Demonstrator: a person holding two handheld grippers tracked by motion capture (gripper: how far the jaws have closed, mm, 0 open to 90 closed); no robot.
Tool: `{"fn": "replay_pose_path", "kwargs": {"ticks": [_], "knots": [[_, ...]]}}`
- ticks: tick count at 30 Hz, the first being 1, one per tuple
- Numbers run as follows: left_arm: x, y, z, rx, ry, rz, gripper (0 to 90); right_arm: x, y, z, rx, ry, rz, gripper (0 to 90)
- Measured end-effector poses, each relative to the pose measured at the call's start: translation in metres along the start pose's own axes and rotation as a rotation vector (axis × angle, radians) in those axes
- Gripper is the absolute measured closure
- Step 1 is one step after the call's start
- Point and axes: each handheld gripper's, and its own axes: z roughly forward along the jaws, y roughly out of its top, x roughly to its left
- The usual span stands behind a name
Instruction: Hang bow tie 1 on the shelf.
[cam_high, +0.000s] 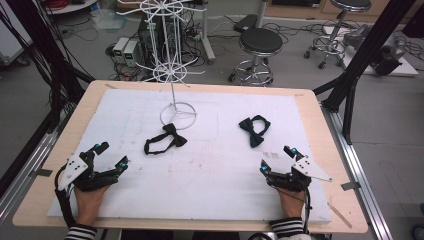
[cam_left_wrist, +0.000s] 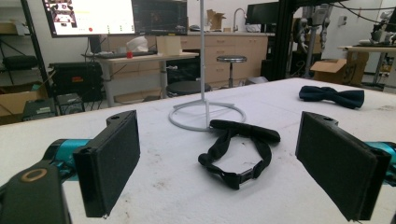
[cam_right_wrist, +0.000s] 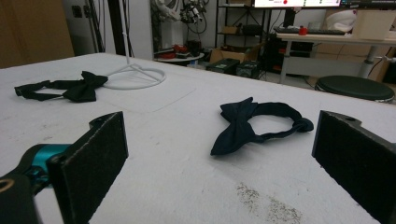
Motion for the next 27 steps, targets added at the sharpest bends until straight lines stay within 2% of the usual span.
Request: {"fn": "replay_pose_path", "kwargs": {"ticks": [3,9,27], "knots": [[0.001,0.0,0.0001,0.001,0.005,-0.011,14.1,-0.0004,0.0,-0.0001,-0.001,0.002,0.008,2.8],[-0.0003,0.0002,0.0,0.006,0.004,0.006,14.1,-0.0008,0.0001,0.0003,-0.003,0.005,-0.002,2.8],[-0.0004,0.0001,-0.0002,0.005,0.007,0.006,14.1,-0.0014,0.0006,0.0,-0.006,0.003,0.008,2.4]]}}
